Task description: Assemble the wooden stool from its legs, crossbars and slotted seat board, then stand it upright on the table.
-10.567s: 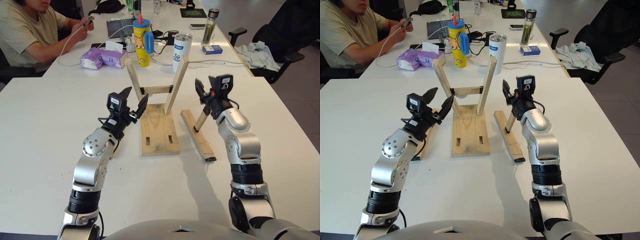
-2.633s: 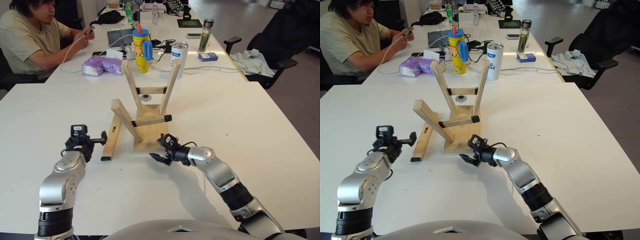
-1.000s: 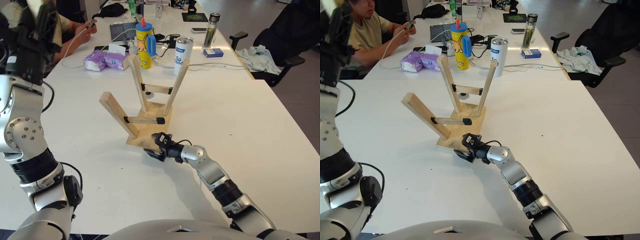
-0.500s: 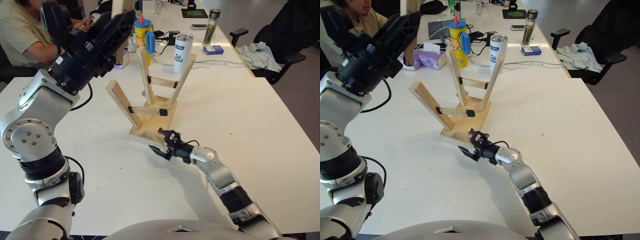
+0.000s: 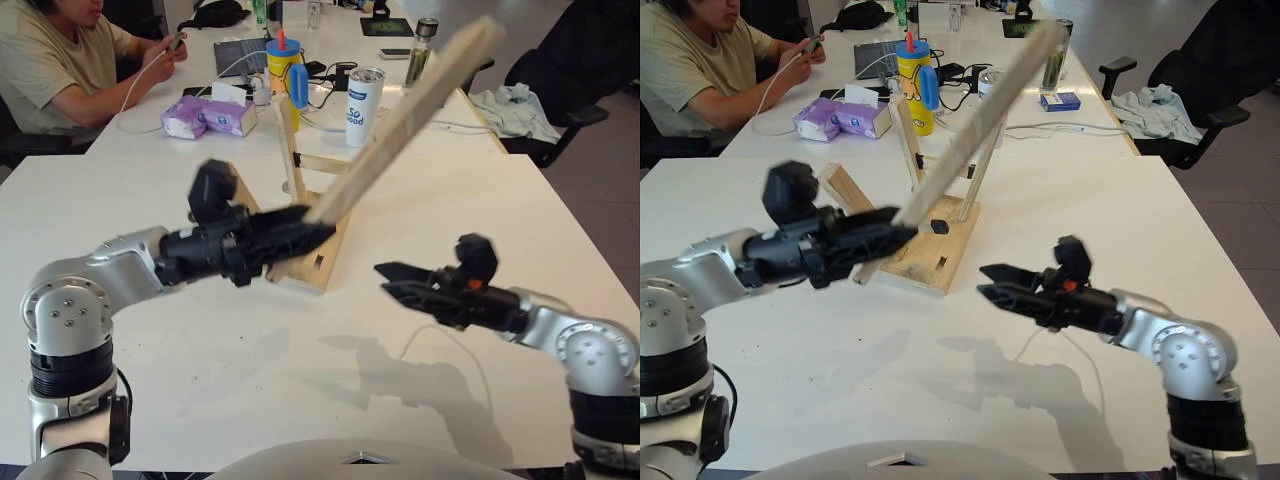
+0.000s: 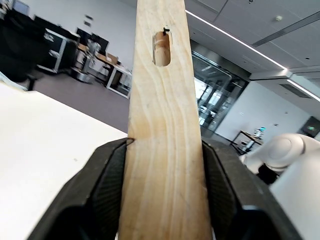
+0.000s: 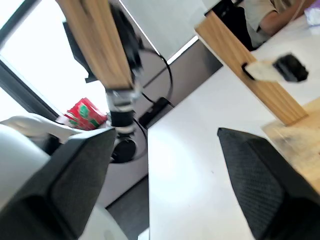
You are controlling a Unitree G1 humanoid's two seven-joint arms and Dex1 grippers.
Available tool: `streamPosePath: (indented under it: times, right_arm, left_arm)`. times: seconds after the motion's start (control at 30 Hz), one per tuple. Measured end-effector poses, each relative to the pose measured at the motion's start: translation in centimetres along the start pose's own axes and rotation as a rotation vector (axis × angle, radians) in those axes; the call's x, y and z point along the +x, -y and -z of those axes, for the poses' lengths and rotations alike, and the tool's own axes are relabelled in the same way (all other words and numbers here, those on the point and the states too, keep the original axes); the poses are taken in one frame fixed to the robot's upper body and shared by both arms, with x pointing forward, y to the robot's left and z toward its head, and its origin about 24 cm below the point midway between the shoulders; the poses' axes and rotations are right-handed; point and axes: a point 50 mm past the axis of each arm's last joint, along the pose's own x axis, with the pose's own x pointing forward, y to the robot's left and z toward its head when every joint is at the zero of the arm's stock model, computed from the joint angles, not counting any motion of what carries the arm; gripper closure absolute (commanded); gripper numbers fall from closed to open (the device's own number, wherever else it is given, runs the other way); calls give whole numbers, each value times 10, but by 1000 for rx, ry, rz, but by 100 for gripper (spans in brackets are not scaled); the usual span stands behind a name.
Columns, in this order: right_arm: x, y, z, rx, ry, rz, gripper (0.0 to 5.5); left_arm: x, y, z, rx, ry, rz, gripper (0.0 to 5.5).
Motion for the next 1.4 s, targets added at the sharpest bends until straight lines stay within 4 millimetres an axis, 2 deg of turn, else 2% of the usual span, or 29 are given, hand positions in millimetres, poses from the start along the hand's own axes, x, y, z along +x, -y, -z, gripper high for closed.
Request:
streamPosePath:
  times: [0.2, 0.43, 0.77, 1.0, 1.03, 1.13, 1.2, 1.33, 1.4]
  right_arm:
    - [6, -8, -20, 58, 115, -70, 175]
    - [10, -4, -27, 66, 159, -13, 175]
    - [13, 0, -23, 93, 134, -3, 335]
    - [12, 2, -22, 90, 128, 8, 339]
    - [11, 2, -23, 82, 127, 9, 339]
    - [10, 6, -23, 50, 120, 41, 341]
    - [9, 9, -22, 32, 109, 61, 342]
    - [6, 19, -19, -19, 71, 123, 343]
    - [3, 30, -19, -58, 53, 189, 343]
  left_arm:
    - [-10, -8, 16, -64, -60, -3, 346]
    - [-9, -7, 31, -109, -127, 26, 346]
    - [-12, -12, 33, -119, -134, 1, 346]
    - [-10, -13, 34, -74, -153, -12, 346]
    - [-9, -14, 34, -48, -159, -19, 310]
    - [-10, -19, 34, -22, -136, -56, 277]
    - [-13, -23, 33, -25, -119, -91, 233]
    - [-17, -30, 37, -29, -96, -159, 231]
    - [-25, -42, 42, -18, -97, -253, 231]
